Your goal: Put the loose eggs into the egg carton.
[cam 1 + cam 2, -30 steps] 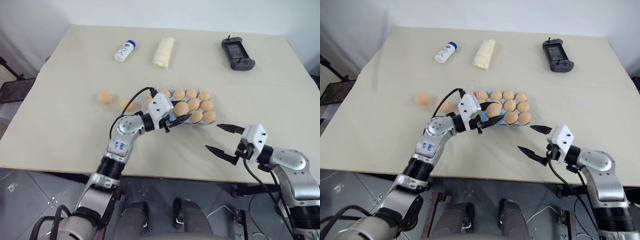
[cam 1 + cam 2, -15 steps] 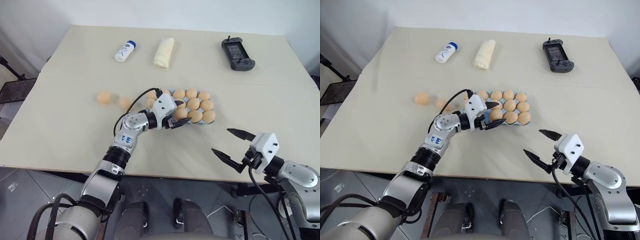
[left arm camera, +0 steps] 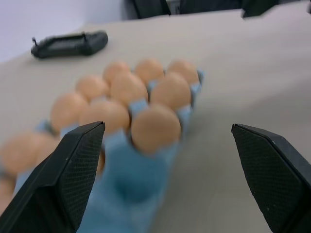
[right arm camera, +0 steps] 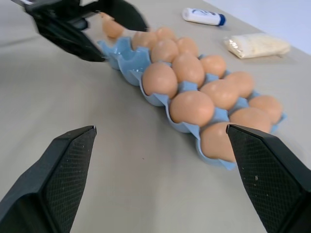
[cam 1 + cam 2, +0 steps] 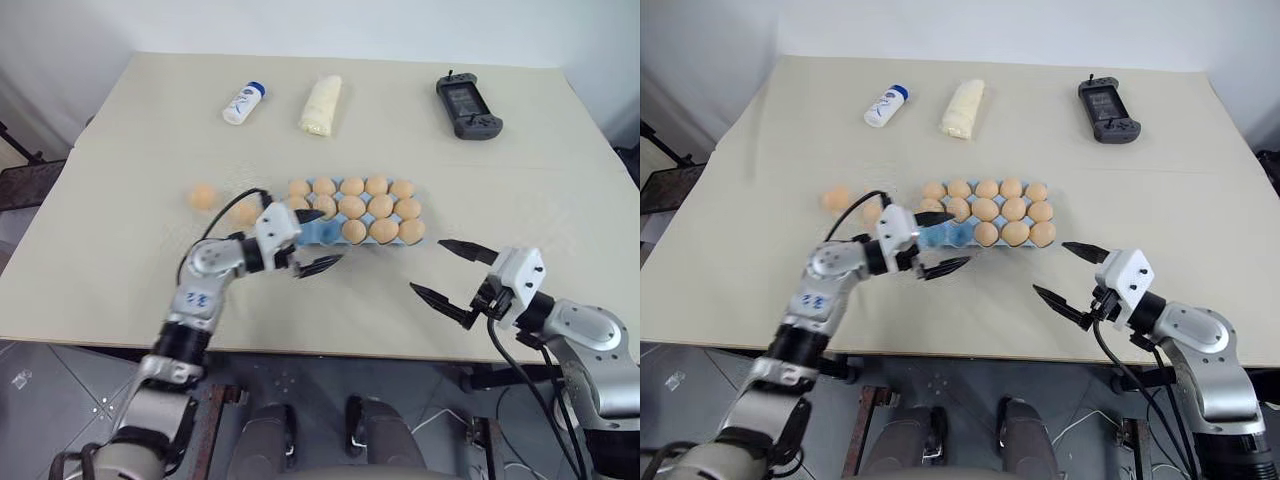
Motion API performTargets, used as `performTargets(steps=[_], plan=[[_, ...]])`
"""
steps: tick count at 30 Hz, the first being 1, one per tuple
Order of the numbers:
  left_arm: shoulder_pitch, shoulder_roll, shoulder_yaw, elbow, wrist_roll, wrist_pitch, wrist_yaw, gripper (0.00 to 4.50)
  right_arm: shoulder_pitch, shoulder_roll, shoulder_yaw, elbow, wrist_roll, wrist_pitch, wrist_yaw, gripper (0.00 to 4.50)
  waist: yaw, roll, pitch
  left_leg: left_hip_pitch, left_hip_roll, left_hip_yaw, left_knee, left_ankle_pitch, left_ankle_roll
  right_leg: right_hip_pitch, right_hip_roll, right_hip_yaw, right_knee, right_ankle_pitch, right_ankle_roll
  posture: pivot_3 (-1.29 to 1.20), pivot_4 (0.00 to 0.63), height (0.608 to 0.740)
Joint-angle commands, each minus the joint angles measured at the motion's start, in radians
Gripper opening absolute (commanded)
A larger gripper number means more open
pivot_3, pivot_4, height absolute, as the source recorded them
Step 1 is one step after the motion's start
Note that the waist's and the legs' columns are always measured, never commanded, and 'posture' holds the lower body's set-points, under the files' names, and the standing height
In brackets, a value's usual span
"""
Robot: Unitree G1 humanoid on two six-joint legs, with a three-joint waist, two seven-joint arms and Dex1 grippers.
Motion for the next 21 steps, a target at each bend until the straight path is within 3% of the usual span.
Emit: performTargets(steps=[1,3,10,15,21], plan=[[0.087,0.081,0.069,-0.11,-0.058,0.031,-0.035,4.46,-0.036,0.013,0.004,0.007,0.033,-0.017,0.025,4.5,-0.001,0.0,0.0,0.0,0.0,0.0,0.0,0.0,0.0,0.0,-0.001,0.0,0.0,0.0,0.0,0.0,0.15,0.74],[0.18,0.147,0.139,-0.15,-0.082,0.028,-0.036,4.46,-0.072,0.025,0.023,0.032,0.033,-0.025,0.041,4.5,-0.007,0.0,0.0,0.0,0.0,-0.001,0.0,0.0,0.0,0.0,-0.001,0.0,0.0,0.0,0.0,0.0,0.15,0.74],[0.362,0.211,0.375,-0.217,-0.183,0.043,0.041,4.46,-0.125,0.048,0.049,0.096,0.02,-0.052,0.066,4.5,-0.01,0.0,0.0,-0.001,0.0,-0.003,-0.003,-0.003,-0.005,-0.001,-0.003,-0.001,-0.001,-0.001,-0.001,0.0,0.15,0.74],[0.435,0.244,0.431,-0.161,-0.178,0.024,0.038,4.46,-0.143,0.05,0.052,0.14,0.019,-0.079,0.087,4.5,-0.01,0.0,0.0,0.0,-0.001,-0.003,-0.004,-0.003,-0.005,-0.001,-0.003,-0.001,-0.003,-0.001,-0.001,0.0,0.15,0.74],[0.4,0.21,0.415,-0.145,-0.169,0.03,0.089,4.46,-0.162,0.054,0.061,0.178,0.014,-0.109,0.1,4.5,-0.01,0.001,0.0,-0.001,-0.001,-0.003,-0.004,-0.003,-0.006,-0.001,-0.004,-0.001,-0.003,-0.001,-0.001,0.0,0.15,0.74]])
